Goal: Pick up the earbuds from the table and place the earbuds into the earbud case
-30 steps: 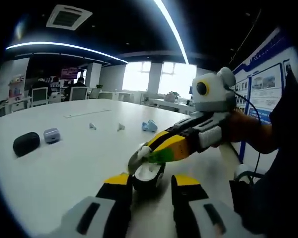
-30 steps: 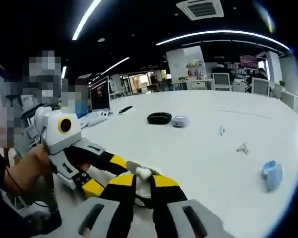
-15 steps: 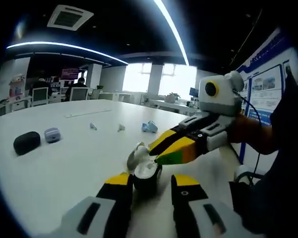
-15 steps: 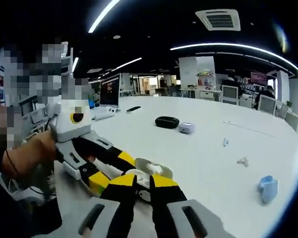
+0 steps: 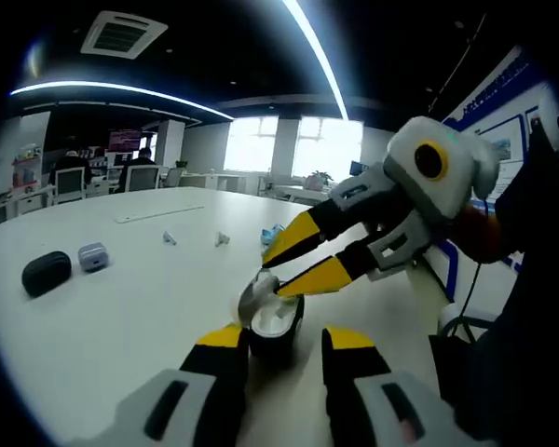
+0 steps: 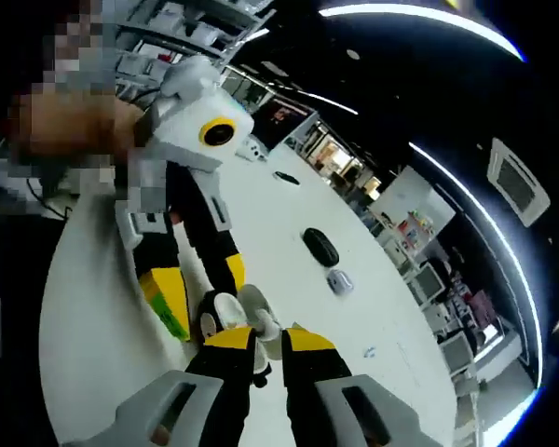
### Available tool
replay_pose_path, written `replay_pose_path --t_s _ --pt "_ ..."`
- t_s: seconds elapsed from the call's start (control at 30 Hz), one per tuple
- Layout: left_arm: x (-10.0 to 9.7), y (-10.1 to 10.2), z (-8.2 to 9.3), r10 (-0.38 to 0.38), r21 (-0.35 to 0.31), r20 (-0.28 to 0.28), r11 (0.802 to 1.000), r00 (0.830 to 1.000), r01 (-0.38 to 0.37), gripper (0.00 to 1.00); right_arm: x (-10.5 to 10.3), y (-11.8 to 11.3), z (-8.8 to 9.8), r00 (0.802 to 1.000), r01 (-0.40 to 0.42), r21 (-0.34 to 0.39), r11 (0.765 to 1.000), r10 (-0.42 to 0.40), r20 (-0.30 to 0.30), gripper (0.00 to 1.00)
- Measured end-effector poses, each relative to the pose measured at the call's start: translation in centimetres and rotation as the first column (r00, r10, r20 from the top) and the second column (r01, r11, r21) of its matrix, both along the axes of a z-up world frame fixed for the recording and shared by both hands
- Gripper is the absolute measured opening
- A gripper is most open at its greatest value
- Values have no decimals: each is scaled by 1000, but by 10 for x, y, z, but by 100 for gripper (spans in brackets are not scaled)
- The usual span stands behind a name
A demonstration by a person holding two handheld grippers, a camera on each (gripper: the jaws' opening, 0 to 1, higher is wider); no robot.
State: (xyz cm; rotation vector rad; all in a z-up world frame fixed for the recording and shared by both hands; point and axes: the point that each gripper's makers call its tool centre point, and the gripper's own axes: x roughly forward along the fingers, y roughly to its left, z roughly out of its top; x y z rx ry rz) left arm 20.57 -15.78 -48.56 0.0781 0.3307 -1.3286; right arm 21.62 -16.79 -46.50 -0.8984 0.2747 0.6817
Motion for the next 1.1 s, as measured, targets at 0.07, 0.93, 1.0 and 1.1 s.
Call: replay_pose_path --t_s 0.07,0.93,1.0,1.1 --pt "0 0 0 -6 2 4 1000 1000 6 33 0 2 -1 1000 -8 -25 1000 8 -1 11" --pt "-2 0 -5 -21 20 7 1000 1000 21 33 -27 1 6 922 -347 -475 809 388 -14 6" --pt "-3 1 -5 -24 20 7 1000 1000 24 33 -26 2 7 891 -400 -549 734 452 -45 6" --pt "-3 0 -6 -25 22 8 999 1000 25 33 -24 3 4 853 -446 -628 638 514 -84 6"
